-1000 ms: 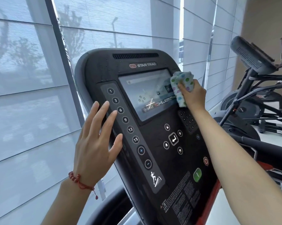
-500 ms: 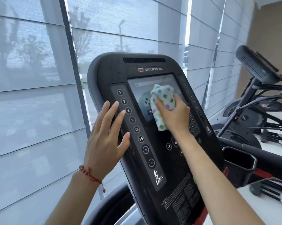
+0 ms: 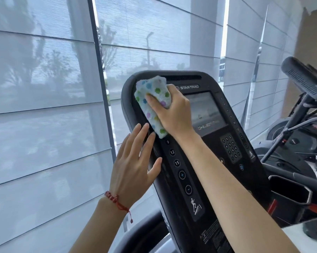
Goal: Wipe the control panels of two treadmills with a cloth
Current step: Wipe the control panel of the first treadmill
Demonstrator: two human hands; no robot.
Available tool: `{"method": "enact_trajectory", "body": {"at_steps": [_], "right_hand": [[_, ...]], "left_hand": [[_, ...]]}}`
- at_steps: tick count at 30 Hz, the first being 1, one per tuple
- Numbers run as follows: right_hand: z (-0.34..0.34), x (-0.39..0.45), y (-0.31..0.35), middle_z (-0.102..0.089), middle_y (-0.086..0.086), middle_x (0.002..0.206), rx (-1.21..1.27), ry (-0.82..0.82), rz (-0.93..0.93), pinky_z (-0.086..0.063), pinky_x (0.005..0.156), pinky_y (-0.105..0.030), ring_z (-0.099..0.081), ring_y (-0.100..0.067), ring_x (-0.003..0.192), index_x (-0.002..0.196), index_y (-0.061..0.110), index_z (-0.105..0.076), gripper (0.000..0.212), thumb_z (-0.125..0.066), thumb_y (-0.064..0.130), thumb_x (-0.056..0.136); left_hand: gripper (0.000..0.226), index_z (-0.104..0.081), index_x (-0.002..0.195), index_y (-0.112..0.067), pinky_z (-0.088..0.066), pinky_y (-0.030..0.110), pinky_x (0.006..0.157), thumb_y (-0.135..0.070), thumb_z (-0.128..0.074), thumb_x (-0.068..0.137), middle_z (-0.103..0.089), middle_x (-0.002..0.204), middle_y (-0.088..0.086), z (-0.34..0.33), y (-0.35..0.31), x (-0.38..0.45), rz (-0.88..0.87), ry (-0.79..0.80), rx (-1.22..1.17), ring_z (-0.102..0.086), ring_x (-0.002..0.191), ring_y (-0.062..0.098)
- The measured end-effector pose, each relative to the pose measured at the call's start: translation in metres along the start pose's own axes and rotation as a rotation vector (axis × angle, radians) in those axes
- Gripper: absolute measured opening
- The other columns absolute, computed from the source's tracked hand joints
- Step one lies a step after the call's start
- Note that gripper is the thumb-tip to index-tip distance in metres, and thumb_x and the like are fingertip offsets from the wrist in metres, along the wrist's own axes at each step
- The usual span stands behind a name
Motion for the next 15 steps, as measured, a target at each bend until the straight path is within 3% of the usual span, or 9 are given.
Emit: {"method": "enact_trajectory", "body": {"at_steps": [9,15], "right_hand": [[-0.003,0.064,-0.025,-0.065,-0.004,0.081,-0.113,-0.085,-0.072,-0.05,0.067,-0.033,-0.061,-0.021,0.074,0.082,0.016,-0.052,0.031,-0.06,0.046,0.084],[-0.003,0.017,-0.011,-0.064,-0.002,0.074,-0.078,-0.028,0.051,-0.043,0.058,-0.022,-0.058,-0.015,0.064,0.079,0.01,-0.058,0.036,-0.061,0.045,0.083]], "left_hand": [[0.05,-0.052,0.129,0.001,-0.039,0.049,0.1,-0.031,-0.046,0.092,-0.043,0.14,0.018,0.002,0.004,-0.008,-0.055,0.05,0.016,-0.036,0.133,0.03],[0.05,-0.05,0.131,-0.002,-0.036,0.048,0.102,-0.031,-0.046,0.091,-0.041,0.141,0.017,0.004,0.01,-0.013,-0.071,0.064,0.036,-0.036,0.132,0.029]]}}
Point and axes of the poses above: each hand's wrist, its own x-axis towards the middle knuckle, its own z-axis out of the back of the hand, y = z × x, the point moved 5 cm from there along x, towards the middle knuckle
